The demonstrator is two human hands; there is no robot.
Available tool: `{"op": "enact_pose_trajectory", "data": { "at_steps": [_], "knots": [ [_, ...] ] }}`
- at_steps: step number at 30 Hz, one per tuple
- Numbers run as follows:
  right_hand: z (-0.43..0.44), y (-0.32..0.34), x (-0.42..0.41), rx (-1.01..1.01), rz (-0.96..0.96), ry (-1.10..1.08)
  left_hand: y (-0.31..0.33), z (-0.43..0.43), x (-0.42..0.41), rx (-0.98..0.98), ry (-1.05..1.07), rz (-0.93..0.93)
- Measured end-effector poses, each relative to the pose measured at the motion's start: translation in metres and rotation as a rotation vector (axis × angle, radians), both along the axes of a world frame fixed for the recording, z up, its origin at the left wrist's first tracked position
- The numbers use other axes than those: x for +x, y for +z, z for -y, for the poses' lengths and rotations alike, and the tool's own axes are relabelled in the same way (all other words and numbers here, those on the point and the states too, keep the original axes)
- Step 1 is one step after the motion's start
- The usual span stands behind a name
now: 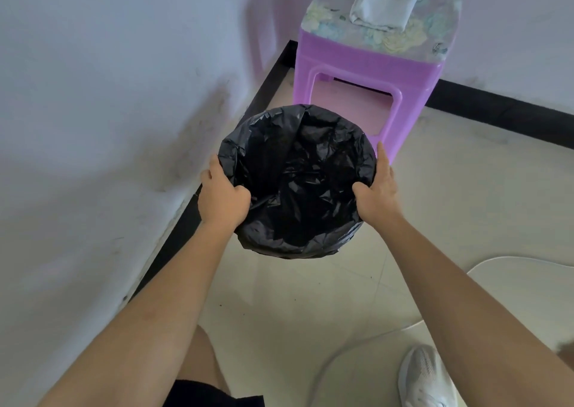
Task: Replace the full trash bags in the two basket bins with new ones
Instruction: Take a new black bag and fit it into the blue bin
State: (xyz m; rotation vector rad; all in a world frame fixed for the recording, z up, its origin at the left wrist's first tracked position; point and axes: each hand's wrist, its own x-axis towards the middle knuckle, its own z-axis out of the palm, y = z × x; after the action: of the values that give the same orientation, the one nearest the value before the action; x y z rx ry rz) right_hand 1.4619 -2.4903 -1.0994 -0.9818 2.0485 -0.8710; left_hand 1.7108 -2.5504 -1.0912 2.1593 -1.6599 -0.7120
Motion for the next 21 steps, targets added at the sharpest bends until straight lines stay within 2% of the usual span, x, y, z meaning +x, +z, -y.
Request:
{"op": "enact_pose_trajectory", "data": {
  "at_steps": [5,8,10,12,16,21],
  "knots": [
    [0.006,-0.002,-0.008,0.013,-0.105,0.102,-0.003,0.001,-0.001,-0.026,0.029,-0.015],
    [0.006,0.005,-0.013,0.124,-0.258,0.232,0.006,0.002,0.002,0.106,-0.021,-0.014],
    [0.007,0.016,-0.019,0.247,-0.41,0.372,0.021,0.004,0.005,0.211,-0.076,0.094],
    [0.005,0.036,-0.022,0.293,-0.519,0.468,0.046,0.002,0.005,0.144,-0.112,0.216],
    [-0.005,0.11,-0.022,0.062,-0.684,0.458,0.126,-0.013,-0.009,-0.113,-0.186,0.314],
    [-0.019,0.257,-0.034,0.012,-0.772,0.46,0.262,-0.03,-0.014,-0.143,-0.441,0.502]
  ]
}}
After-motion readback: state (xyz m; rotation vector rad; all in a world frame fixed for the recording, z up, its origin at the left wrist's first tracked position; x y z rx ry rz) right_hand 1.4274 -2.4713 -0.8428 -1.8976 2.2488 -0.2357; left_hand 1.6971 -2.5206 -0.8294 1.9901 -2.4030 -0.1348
